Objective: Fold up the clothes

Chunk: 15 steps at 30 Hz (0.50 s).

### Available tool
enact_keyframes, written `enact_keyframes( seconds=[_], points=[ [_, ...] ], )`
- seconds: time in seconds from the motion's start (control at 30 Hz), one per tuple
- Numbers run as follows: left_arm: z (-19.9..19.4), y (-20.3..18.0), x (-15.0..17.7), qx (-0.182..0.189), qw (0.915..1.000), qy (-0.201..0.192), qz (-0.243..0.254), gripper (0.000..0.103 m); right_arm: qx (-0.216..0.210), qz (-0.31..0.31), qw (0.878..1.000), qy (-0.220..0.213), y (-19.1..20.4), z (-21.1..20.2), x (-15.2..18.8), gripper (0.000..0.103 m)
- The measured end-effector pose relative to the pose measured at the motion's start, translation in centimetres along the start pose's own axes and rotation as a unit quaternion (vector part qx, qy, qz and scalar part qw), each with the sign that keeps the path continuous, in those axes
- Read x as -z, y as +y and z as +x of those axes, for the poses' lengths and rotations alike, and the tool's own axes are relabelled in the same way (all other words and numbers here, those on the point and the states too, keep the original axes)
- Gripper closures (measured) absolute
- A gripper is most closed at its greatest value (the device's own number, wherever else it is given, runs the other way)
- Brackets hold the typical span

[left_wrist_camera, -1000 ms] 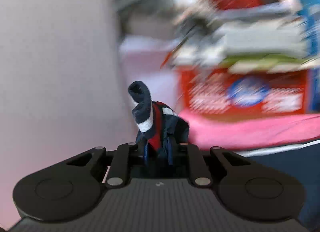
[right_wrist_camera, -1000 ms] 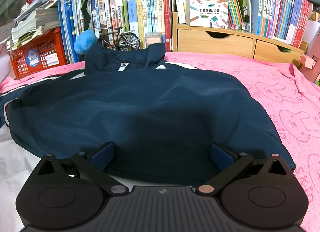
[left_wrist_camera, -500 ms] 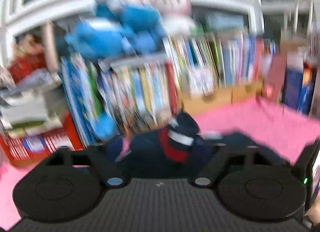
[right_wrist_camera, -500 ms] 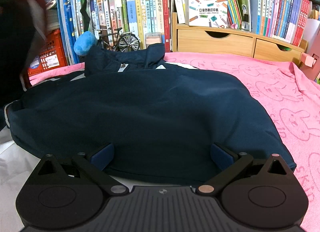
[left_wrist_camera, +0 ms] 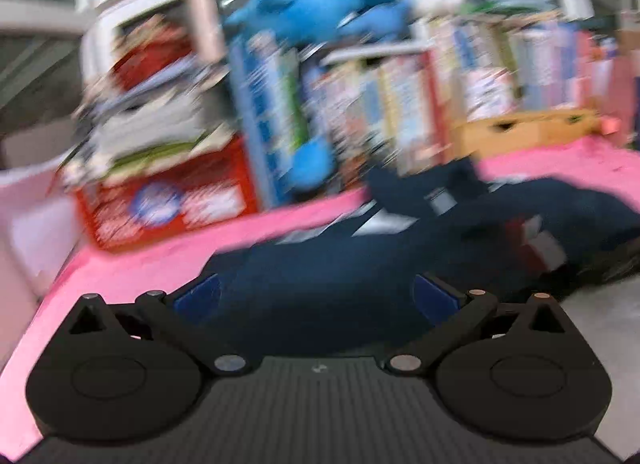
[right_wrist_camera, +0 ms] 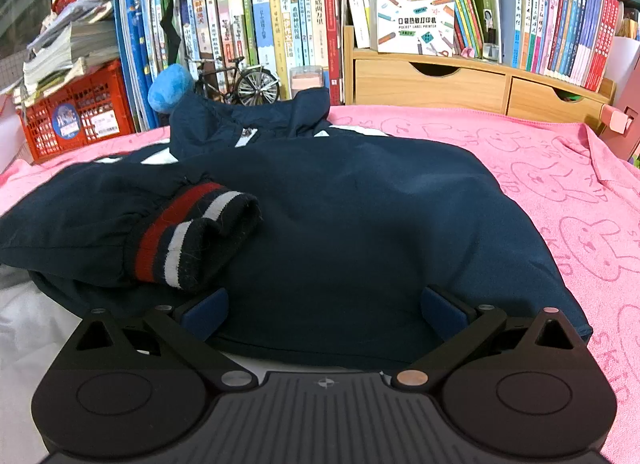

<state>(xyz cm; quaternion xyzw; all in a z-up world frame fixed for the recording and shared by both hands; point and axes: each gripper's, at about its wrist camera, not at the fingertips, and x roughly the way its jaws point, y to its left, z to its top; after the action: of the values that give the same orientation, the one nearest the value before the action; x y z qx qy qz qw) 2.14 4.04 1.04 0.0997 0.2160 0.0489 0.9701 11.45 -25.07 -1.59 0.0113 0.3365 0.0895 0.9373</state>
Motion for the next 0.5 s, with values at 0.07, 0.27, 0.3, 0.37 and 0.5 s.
enact_keyframes(
  seconds=[0.07, 0.27, 0.3, 0.37, 0.5],
  points=[
    [0.5, 0.5, 1.8, -0.02, 0.9998, 0.005, -0.001, 0.0, -0.016, 0.021, 1.0, -0.013, -0.7, -0.5, 0.2, 0.005],
    [3.3, 2.6, 1.0, 0.003, 0.9945, 0.094, -0.045, 0.0, -0.143, 0.138, 0.978, -0.065, -2.3, -3.4, 1.3, 0.014],
    [3.7, 2.7, 1.0, 0.008, 0.9929, 0.108, -0.05, 0.0, -0.153, 0.138, 0.977, -0.063, -1.7, -3.3, 1.0, 0.014],
    [3.9, 3.1, 1.0, 0.015, 0.9919, 0.111, -0.059, 0.0, -0.163, 0.125, 0.977, -0.048, 0.1, -2.7, 0.5, 0.014],
    [4.2, 3.3, 0.7, 0.021, 0.991, 0.115, -0.065, 0.0, -0.136, 0.088, 0.987, -0.005, 3.9, 0.4, -0.7, 0.047]
  ],
)
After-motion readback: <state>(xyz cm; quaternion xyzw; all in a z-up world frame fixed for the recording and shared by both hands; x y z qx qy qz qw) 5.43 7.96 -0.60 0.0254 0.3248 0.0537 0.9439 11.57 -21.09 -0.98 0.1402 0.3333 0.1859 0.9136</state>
